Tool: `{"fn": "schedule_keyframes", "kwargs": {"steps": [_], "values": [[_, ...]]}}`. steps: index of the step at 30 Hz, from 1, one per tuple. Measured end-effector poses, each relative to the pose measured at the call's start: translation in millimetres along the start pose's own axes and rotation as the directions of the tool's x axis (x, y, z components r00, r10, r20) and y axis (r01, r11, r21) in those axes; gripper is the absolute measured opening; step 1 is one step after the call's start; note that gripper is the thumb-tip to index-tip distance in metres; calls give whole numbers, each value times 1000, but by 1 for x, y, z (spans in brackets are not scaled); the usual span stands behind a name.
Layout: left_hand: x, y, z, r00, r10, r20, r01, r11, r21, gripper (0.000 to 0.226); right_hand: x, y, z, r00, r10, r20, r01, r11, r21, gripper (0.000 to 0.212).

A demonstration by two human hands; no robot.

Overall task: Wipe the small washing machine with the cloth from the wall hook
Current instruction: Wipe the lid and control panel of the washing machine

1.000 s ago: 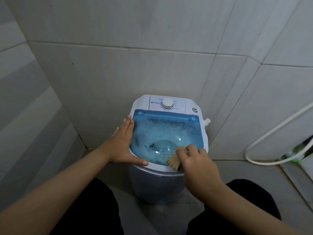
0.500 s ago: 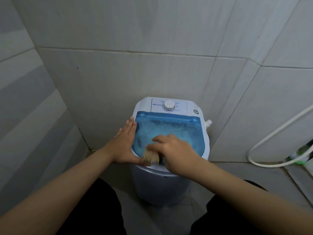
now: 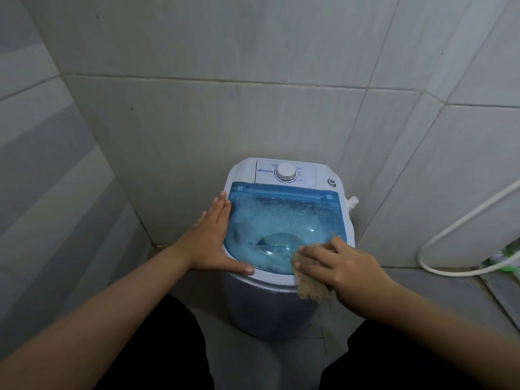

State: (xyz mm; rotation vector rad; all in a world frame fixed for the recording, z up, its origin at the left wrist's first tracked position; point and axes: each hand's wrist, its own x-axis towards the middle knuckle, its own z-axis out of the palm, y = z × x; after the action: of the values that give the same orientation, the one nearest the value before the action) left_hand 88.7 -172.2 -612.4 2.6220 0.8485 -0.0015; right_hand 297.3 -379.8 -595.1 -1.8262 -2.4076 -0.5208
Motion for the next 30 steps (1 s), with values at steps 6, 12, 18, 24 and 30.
{"fn": "schedule_keyframes", "kwargs": {"steps": [6,12,18,24,30], "values": [[0,0,0,1000,-7,-6,7,1000,-13,158,-14,35,-15,985,48,163,-41,998,-51,45],[1,-1,1,1000,-5,-16,5,1000,-21,160,20,59,-34,934,278,225,-334,904,267,48],[0,0,1,1000,-4,-17,3,999,-48,160,88,15,-24,946,114,304,-221,912,345,54],[1,-2,1,1000,8,-22,-9,999,-45,159,105,-4,-20,921,-10,389,-57,986,159,37],[2,-2,3,1000,9,-22,-9,1000,-23,157,79,-1,-12,937,36,349,-57,997,48,48]]}}
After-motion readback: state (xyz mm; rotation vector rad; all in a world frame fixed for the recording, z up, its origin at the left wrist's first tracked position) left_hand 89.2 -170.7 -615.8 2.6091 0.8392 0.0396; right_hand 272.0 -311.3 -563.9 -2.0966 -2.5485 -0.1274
